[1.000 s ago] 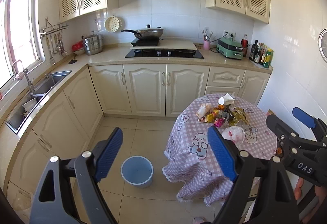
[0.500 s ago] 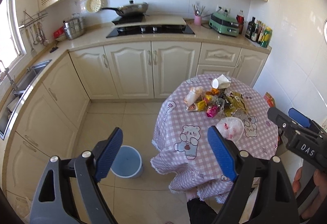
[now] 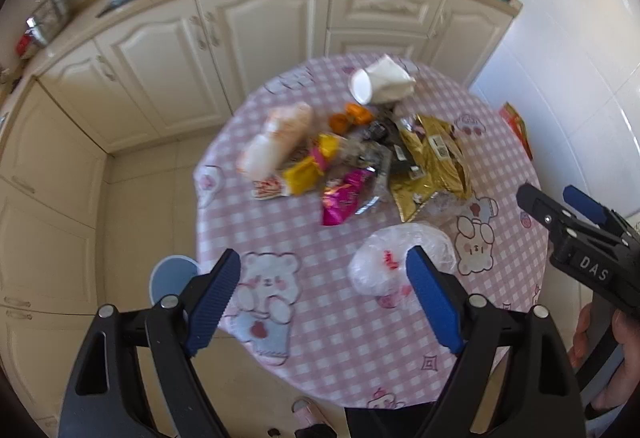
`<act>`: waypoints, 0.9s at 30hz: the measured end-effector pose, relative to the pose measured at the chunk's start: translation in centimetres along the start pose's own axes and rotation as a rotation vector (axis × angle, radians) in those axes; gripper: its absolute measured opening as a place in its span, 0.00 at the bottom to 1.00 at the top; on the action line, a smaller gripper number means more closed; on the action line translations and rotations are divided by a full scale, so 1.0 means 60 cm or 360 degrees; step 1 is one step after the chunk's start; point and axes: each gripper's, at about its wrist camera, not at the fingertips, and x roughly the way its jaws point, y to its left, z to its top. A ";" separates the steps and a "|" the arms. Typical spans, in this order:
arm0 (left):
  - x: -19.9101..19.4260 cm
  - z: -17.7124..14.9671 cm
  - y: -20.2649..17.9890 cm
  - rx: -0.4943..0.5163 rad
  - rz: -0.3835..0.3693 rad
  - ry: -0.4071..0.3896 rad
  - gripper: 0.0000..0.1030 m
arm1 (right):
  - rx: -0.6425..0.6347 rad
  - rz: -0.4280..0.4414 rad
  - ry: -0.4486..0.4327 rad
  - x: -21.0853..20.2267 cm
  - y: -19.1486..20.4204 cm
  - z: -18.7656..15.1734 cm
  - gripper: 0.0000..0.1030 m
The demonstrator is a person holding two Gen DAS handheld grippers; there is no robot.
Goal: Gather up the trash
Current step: 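Grasp the clear plastic bag with the left tool while the right tool grasps the gold snack bag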
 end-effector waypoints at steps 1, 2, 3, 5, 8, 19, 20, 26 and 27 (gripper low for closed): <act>0.018 0.007 -0.013 0.0017 -0.0023 0.0036 0.81 | 0.0011 0.0000 0.0025 0.014 -0.009 0.006 0.93; 0.036 0.012 -0.027 0.0041 -0.0047 0.0064 0.81 | 0.0019 0.0000 0.0054 0.030 -0.019 0.010 0.93; 0.049 0.014 -0.034 0.0057 -0.0057 0.0086 0.81 | 0.0020 -0.0004 0.0084 0.044 -0.025 0.017 0.93; 0.086 0.012 -0.051 0.0076 -0.0113 0.0163 0.81 | 0.0048 -0.0002 0.0130 0.074 -0.041 0.025 0.93; 0.135 0.000 -0.058 0.0052 -0.0155 0.0278 0.81 | 0.0083 0.0012 0.0185 0.095 -0.056 0.031 0.93; 0.246 -0.013 -0.064 -0.0008 -0.0262 0.0447 0.80 | 0.0129 0.0108 0.0310 0.149 -0.072 0.019 0.93; 0.250 -0.012 -0.064 -0.0013 -0.0284 0.0444 0.79 | 0.0133 0.0119 0.0316 0.153 -0.073 0.021 0.93; 0.251 -0.013 -0.066 0.0008 -0.0396 0.0392 0.56 | 0.0143 0.0155 0.0315 0.174 -0.067 0.034 0.93; 0.247 -0.013 -0.064 0.0004 -0.0404 0.0383 0.52 | 0.0154 0.0163 0.0319 0.180 -0.066 0.037 0.93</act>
